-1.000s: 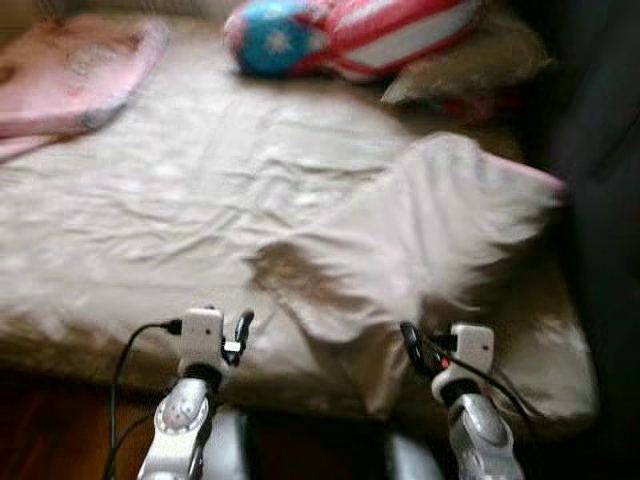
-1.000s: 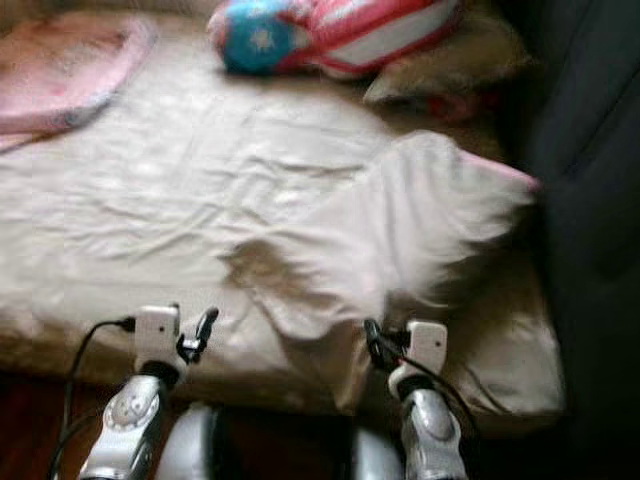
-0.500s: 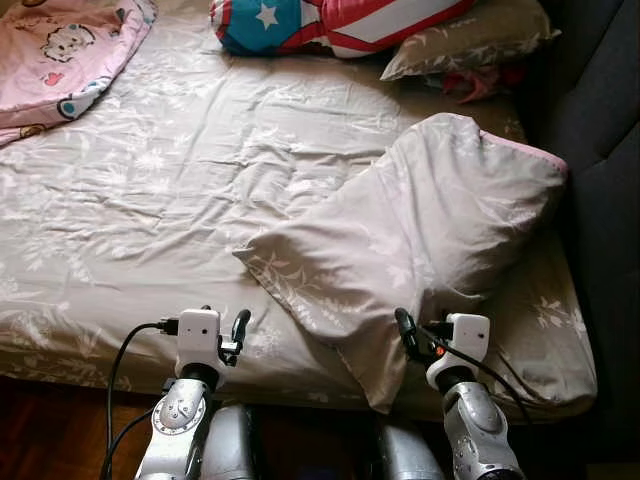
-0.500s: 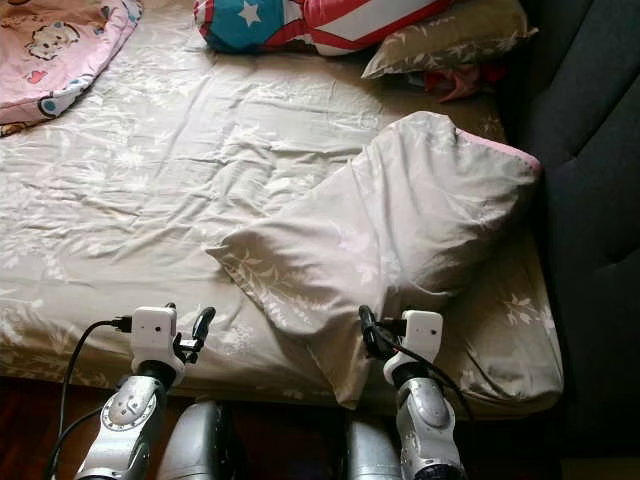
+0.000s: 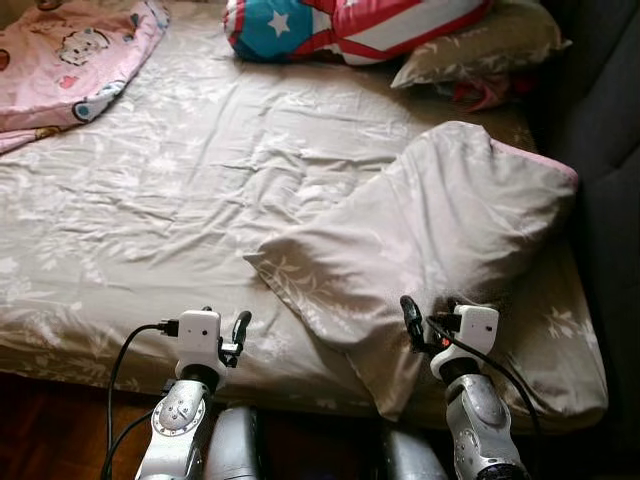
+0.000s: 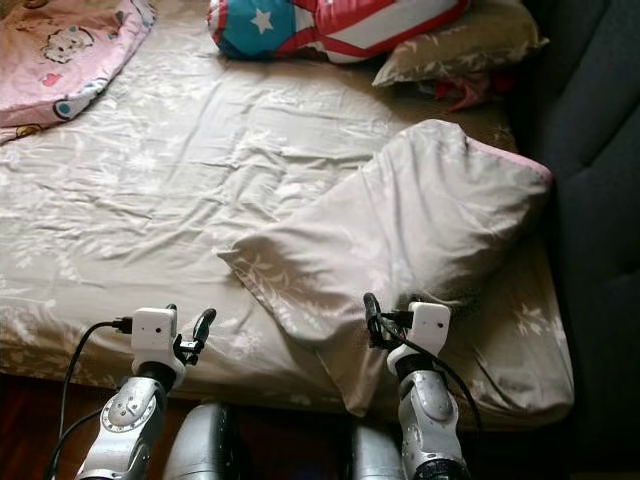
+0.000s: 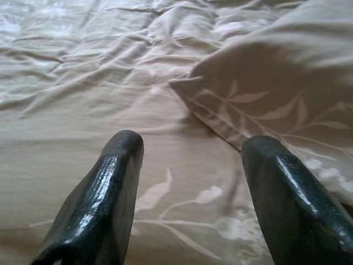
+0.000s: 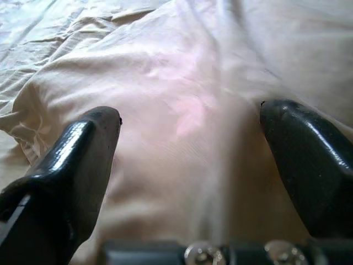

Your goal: Clean up the room

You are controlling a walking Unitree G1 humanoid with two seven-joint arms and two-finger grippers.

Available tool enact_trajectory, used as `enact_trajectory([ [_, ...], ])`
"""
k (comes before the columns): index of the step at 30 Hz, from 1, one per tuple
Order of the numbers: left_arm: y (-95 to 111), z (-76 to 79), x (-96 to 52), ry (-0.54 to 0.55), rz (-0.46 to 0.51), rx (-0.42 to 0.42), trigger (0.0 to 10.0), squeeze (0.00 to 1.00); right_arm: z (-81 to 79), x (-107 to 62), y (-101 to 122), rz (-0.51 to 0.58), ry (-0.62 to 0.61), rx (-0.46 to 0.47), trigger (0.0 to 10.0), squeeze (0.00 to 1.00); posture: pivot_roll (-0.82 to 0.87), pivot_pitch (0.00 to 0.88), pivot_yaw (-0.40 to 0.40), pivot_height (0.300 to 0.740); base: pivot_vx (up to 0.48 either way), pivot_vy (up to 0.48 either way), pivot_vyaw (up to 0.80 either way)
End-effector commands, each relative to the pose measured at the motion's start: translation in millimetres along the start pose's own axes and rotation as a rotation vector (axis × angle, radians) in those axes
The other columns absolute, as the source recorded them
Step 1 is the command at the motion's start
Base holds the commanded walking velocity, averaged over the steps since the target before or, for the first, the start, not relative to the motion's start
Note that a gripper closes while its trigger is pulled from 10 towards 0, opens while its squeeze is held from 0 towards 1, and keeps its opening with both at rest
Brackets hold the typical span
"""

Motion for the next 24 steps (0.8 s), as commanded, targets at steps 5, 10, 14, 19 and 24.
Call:
enact_trajectory([
  [5, -7.4, -2.2, -4.8, 0.004, -0.026, -0.011, 10.0, 0.00, -0.2, 8.9, 16.4, 0.044, -0.005, -0.017, 10.0, 0.00, -0.08, 0.237, -0.015, 0.625, 0.424, 0.000, 0.00],
  [10, -6.7, -1.5, -4.6, 0.002, -0.021, -0.016, 10.0, 0.00, 5.9, 11.2, 17.4, 0.039, -0.044, -0.038, 10.0, 0.00, -0.08, 0.236, -0.016, 0.625, 0.000, 0.000, 0.00],
  [14, -7.5, -1.0, -5.4, 0.000, -0.024, -0.015, 10.0, 0.00, 8.0, 10.8, 13.0, 0.010, -0.051, -0.044, 10.0, 0.26, -0.08, 0.233, -0.017, 0.625, 0.000, 0.000, 0.00],
  [19, -7.5, -1.0, -5.3, 0.001, -0.025, -0.014, 10.0, 0.00, 7.2, 10.6, 12.0, 0.008, -0.042, 0.000, 10.0, 1.00, -0.08, 0.233, -0.017, 0.625, 0.000, 0.000, 0.00],
  [24, -7.3, -1.4, -4.3, 0.000, -0.026, -0.012, 10.0, 0.00, 6.5, 13.8, 8.0, -0.040, -0.033, 0.040, 10.0, 1.00, -0.07, 0.228, -0.014, 0.625, 0.000, 0.000, 0.00],
])
Point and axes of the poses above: a point about 5 cm out from each wrist's last joint towards the gripper, its own x axis pointing out of the wrist towards the gripper, its own y axis along the axis of the wrist's last joint, z = x × y, the point moved 4 cm from there along x, pointing out of the wrist towards the gripper, and after that the axes turned 12 degrees about x, right-handed, at the moved point
